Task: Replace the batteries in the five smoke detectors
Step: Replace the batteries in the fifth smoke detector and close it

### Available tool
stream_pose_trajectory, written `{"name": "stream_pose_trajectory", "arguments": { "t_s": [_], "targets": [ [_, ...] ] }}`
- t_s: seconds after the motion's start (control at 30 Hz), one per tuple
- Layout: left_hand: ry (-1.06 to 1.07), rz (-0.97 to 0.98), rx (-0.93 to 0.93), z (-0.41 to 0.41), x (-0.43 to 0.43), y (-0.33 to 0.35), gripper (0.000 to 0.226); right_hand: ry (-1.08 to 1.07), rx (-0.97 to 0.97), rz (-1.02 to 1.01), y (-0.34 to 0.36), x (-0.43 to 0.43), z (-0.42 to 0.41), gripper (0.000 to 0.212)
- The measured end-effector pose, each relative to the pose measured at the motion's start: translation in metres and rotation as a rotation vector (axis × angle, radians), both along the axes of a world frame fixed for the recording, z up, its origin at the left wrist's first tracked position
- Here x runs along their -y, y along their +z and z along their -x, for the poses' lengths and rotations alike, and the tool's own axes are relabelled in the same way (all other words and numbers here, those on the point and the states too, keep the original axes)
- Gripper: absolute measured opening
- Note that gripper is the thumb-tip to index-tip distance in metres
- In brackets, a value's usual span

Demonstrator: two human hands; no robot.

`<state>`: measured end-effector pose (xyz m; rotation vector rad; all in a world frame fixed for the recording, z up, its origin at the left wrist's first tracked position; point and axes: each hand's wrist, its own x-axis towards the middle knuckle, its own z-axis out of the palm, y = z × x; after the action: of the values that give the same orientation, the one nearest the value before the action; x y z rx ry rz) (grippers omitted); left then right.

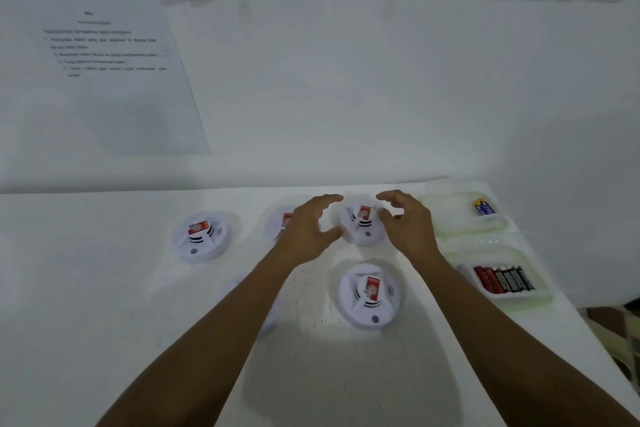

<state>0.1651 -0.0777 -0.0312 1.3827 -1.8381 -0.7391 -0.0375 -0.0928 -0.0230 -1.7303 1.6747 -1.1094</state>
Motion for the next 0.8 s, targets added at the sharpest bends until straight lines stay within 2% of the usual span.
{"name": "stream_pose_trajectory", "arguments": {
  "t_s": [0.1,0.2,0.37,0.43,0.5,0.57,0.67,0.8],
  "targets": [
    [-0.033,-0.068,0.003,0.025,0.002,-0.01,0.051,0.057,0.035,-0.125,-0.008,-0.002,0.01,0.028],
    [0.035,-0.079,-0.009,0.036,0.003,-0.019,0.046,0.128,0.084,-0.154,-0.01,-0.008,0.013,0.027],
    [0.111,-0.055,-0.081,0.038,-0.003,-0.011,0.047,0.186,0.189,-0.186,0.001,-0.019,0.022,0.05],
    [0.12,-0.027,-0.119,0.036,-0.008,-0.004,0.049,0.253,0.188,-0.144,0.007,-0.023,0.029,0.059],
    [0.148,-0.019,-0.186,0.038,-0.014,0.005,0.054,0.293,0.104,-0.069,0.013,-0.026,0.037,0.068],
    [0.186,-0.038,-0.236,0.043,-0.022,0.015,0.055,0.293,0.009,0.028,0.02,-0.029,0.044,0.071],
    [0.211,-0.029,-0.274,0.051,-0.034,0.025,0.059,0.319,-0.01,0.139,0.032,-0.033,0.056,0.075],
    [0.122,0.045,-0.261,0.065,-0.051,0.024,0.086,0.35,0.032,0.185,0.045,-0.041,0.072,0.066]
  ]
}}
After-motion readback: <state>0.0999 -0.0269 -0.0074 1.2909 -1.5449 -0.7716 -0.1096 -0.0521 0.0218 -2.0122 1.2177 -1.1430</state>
